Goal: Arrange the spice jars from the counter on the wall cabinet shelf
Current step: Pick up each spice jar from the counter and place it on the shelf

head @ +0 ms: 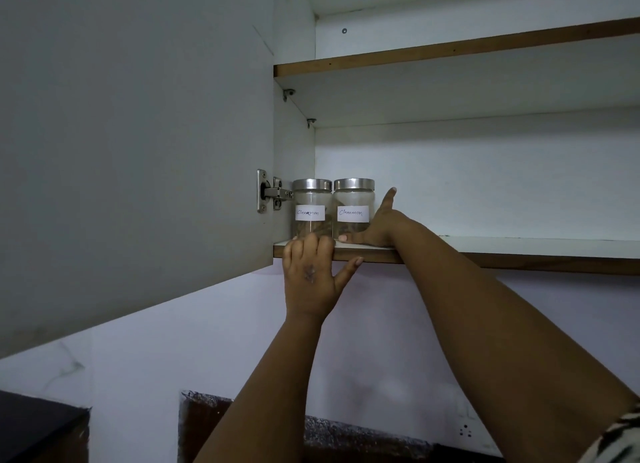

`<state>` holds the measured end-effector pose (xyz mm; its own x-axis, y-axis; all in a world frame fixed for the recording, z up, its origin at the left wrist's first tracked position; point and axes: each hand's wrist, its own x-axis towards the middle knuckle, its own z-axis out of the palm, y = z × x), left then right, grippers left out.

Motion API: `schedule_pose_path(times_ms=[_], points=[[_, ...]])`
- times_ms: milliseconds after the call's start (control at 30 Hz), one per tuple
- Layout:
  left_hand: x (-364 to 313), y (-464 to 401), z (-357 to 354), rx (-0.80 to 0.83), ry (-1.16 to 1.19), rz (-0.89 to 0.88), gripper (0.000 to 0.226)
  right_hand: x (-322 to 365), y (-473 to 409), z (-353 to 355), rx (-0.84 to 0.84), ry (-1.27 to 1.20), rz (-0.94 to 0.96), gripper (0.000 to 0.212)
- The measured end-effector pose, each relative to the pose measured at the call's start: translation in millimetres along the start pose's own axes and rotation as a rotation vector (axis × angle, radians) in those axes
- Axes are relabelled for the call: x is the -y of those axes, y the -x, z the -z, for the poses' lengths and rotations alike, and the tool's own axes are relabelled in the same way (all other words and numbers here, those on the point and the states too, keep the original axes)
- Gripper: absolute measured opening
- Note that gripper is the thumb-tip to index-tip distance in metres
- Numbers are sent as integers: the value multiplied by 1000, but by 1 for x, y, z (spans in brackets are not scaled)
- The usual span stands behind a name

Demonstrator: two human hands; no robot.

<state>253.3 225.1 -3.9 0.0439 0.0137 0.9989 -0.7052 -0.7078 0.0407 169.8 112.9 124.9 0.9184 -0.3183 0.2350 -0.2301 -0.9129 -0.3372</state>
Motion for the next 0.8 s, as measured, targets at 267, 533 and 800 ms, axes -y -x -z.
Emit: schedule_pose_path(times_ms=[267, 533, 800], points=[[0, 0, 10, 63, 28, -26, 50, -19, 37, -22, -179, 105, -138, 91], [-24, 26, 28, 231, 177, 139, 57, -80, 104, -64, -579, 284, 146, 59], [-119, 168, 45, 667, 413, 201, 82, -152, 162, -173, -294, 5, -6, 72]])
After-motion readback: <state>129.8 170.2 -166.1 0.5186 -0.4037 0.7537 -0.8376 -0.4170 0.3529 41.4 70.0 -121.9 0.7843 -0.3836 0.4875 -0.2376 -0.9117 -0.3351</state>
